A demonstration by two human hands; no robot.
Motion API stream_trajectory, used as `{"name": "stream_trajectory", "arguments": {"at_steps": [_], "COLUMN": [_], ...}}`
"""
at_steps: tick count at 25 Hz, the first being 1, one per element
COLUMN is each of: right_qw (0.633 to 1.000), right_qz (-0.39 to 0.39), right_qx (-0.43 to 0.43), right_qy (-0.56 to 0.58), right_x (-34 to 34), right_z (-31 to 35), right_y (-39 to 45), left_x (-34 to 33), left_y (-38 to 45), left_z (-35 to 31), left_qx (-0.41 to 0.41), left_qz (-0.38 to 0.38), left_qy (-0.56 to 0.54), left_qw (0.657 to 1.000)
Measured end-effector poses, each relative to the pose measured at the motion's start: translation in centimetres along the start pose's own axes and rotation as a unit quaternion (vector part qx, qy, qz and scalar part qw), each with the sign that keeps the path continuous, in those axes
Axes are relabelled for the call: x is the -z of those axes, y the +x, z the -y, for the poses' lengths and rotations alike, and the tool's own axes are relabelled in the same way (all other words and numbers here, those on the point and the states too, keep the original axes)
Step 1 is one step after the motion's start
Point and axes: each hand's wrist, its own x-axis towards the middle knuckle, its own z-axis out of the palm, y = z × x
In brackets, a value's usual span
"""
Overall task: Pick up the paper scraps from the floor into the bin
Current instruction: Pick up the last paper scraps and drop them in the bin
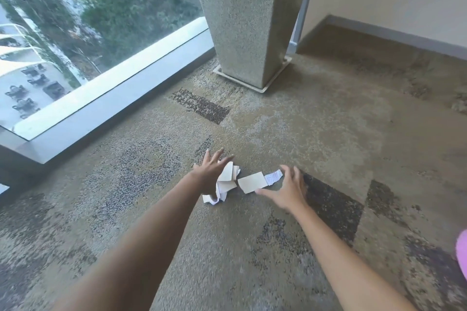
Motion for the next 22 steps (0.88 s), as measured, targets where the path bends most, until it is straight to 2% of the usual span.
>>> {"name": "stream_trajectory", "arguments": {"at_steps": [3,7,10,13,15,18,22], "right_qw": [0.999,0.999,0.999,0.994,0.99,0.993,0.993], "right_qz": [0.006,-0.001,-0.008,-0.055,-0.077,-0.065,-0.067], "right_qx": [-0.043,-0.042,-0.019,0.014,0.017,-0.001,0.028], "right_qy": [-0.028,-0.002,-0.049,-0.094,-0.117,-0.096,-0.091], "right_x": [-1.8,-3.9,-5.4,-6.2,-6.1,-5.6,-5.5], "right_z": [1.6,4.2,4.9,5.5,5.8,6.0,5.4], "right_y": [2.1,3.0,2.4,1.2,0.6,-0.2,-1.6], "left_x": [0.7,0.4,0.3,0.0,-0.4,-0.8,-1.1], "left_y": [2.1,3.9,4.0,3.9,4.1,4.1,3.5], "left_z": [0.2,0.6,1.1,1.1,0.9,0.6,0.7], "left_qx": [-0.033,-0.101,-0.135,-0.136,-0.113,-0.088,-0.082], "left_qz": [-0.001,0.064,0.034,-0.015,-0.003,0.045,0.068], "left_qy": [0.163,0.2,0.149,0.118,0.079,0.044,0.0], "left_qw": [0.986,0.972,0.979,0.984,0.99,0.994,0.994]}}
